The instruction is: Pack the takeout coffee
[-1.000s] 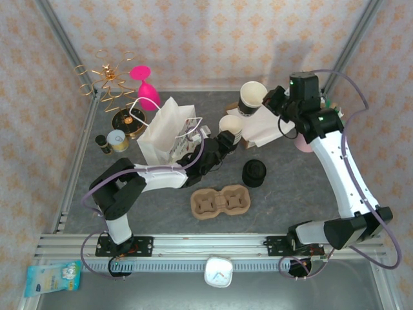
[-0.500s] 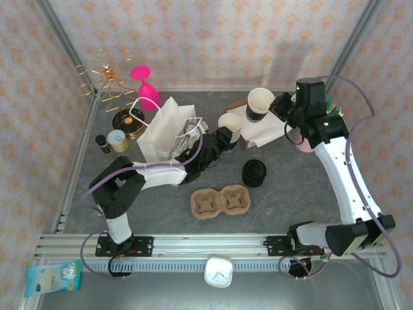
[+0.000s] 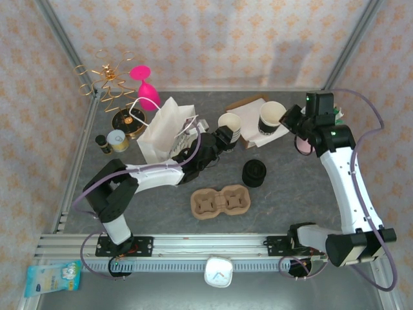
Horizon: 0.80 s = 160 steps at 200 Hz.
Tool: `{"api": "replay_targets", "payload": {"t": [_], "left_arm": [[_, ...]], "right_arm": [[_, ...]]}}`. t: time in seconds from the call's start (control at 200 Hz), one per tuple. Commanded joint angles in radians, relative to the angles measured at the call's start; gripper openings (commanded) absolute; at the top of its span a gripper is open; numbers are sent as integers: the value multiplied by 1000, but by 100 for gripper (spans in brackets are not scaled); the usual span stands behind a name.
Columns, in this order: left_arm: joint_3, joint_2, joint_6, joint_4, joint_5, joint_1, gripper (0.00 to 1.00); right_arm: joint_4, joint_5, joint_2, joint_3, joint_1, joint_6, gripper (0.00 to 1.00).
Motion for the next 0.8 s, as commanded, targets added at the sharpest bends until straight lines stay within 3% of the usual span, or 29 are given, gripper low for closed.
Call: {"api": "replay_targets", "payload": {"t": [0.0, 0.205, 0.37, 0.566, 0.796], "left_arm": [[-28, -67, 30, -83, 24, -10, 47], [-82, -169, 64, -182, 33, -15, 47], [-78, -233, 121, -266, 49, -21, 46], [-52, -282, 177, -351, 45, -31, 45], [-48, -298, 182, -378, 41, -31, 43]], "right_arm": [[-28, -56, -53, -39, -1, -47, 0], [-30, -134, -75, -139, 34, -101, 0], [15, -147, -83, -195, 153, -84, 0], [137, -161, -74, -286, 278, -39, 0], [295, -171, -39, -377, 326, -10, 0]]}}
